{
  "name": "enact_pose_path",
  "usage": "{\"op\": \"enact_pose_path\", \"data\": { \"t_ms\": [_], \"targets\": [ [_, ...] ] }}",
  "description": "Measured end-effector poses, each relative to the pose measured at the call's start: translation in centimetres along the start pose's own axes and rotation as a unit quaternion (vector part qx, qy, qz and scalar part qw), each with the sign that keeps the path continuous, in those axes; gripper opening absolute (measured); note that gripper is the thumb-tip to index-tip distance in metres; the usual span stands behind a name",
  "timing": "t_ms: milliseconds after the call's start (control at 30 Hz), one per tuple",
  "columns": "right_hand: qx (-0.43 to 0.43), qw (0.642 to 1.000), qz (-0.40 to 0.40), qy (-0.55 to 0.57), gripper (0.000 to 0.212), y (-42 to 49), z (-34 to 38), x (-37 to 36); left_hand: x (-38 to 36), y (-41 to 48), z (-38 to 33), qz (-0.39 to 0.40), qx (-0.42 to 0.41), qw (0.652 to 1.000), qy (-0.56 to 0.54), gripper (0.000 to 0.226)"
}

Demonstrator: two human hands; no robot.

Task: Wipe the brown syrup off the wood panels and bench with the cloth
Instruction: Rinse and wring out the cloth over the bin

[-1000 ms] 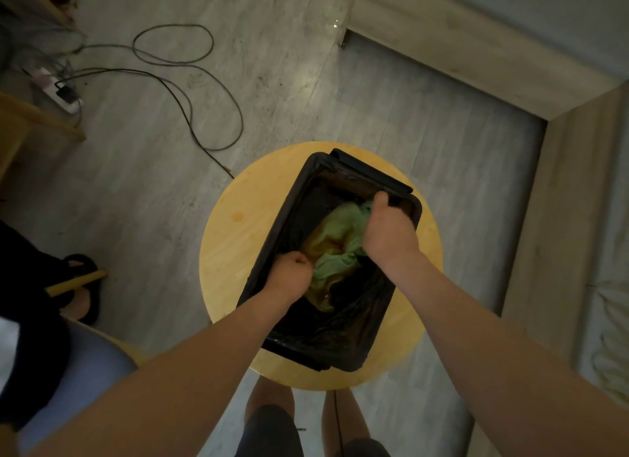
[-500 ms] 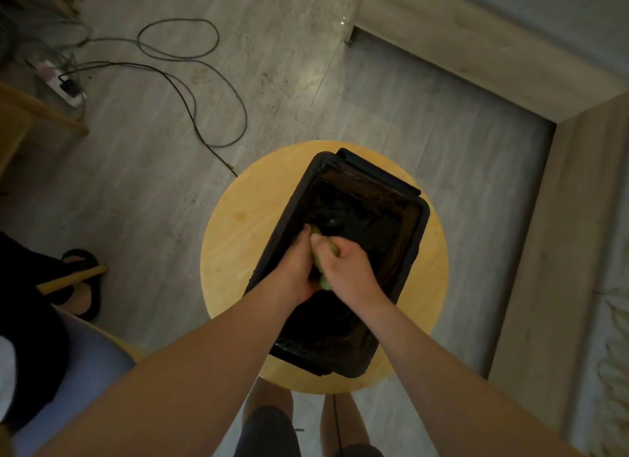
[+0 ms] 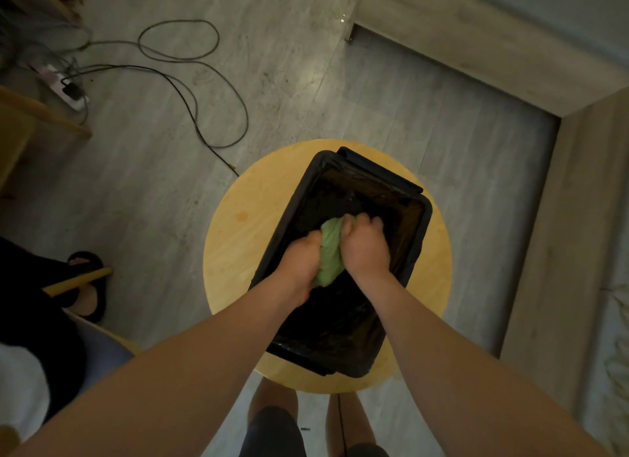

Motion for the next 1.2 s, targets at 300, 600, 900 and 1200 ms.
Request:
{"op": "enact_pose_path", "data": {
  "t_ms": [300,600,900,1200],
  "targets": [
    [-0.031,0.972,0.183,0.147,0.042,-3.4,1.7,-2.6,-0.5,-0.6,0.5,0.08,0.109,0.981,-0.142,0.049],
    [0.139,0.979,0.011,0.146,0.04,-6.5,3.8,0.3,0.1,-0.2,0.0,0.069,0.061,0.992,-0.084,0.051],
    [-0.004,0.999,0.016,-0.051,0.045,-1.0,0.3,-0.7,-0.2,-1.1,0.1,0.041,0.028,0.998,-0.035,0.03],
    [0.004,0.971,0.174,0.162,0.038,-4.3,2.3,-1.9,-0.4,-0.3,0.5,0.054,0.089,0.979,-0.173,0.05]
  ]
}}
Point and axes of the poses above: each hand's wrist, its own y-axis towards the middle knuckle, its own x-axis out of the back of the hand, z = x × y, the point moved 3 cm from there along y, towards the middle knuckle, and after that the axes turned 10 degrees about x, right-handed, at the moved point
